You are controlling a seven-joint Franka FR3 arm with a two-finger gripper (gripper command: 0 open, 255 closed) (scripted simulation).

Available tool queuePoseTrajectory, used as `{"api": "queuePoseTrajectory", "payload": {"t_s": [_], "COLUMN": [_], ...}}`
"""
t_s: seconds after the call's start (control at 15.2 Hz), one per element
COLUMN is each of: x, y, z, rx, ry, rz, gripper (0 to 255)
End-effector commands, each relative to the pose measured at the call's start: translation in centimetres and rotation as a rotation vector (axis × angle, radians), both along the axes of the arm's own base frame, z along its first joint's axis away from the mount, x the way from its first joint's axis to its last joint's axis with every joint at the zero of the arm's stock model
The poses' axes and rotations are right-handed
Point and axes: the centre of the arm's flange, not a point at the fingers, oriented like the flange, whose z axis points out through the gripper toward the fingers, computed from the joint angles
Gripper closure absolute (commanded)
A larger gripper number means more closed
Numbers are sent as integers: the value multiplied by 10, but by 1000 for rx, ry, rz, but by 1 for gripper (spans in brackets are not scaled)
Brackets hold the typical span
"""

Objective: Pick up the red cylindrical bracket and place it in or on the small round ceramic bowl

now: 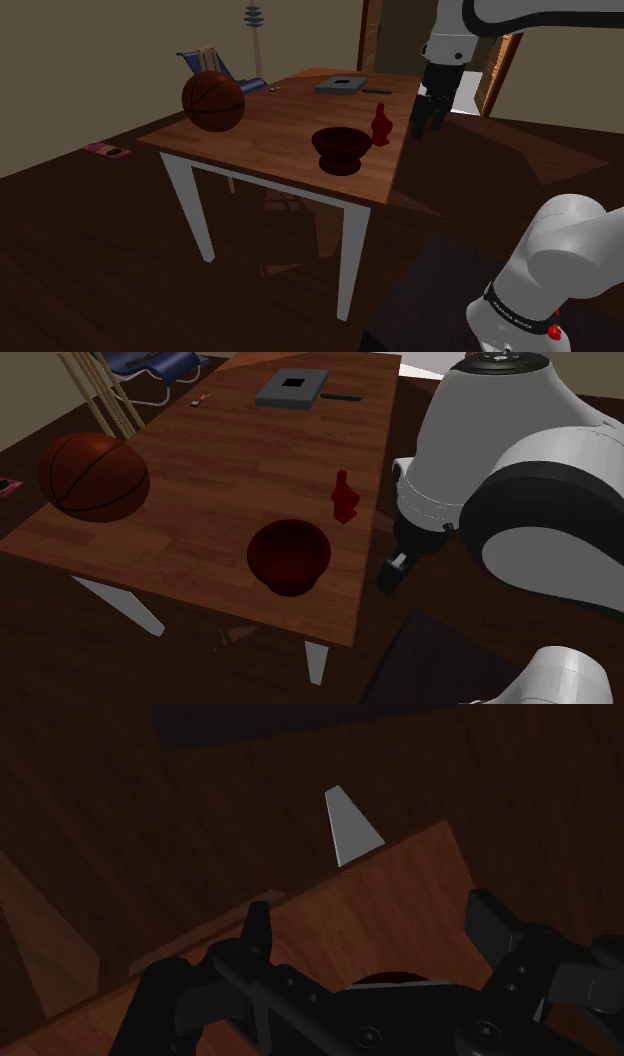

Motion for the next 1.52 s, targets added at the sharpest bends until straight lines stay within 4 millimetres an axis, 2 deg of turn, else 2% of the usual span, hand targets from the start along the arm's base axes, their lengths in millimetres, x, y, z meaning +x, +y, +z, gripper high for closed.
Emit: {"api": "queuePoseTrajectory", "payload": {"t_s": [0.0, 0.73, 1.45], "x": [0, 83, 180], "y": [0, -119, -226], "z": [0, -30, -61], "rx": [0, 52, 104], "ry": [0, -47, -93], "rz": [0, 111, 223], "gripper": [0, 0, 0]}}
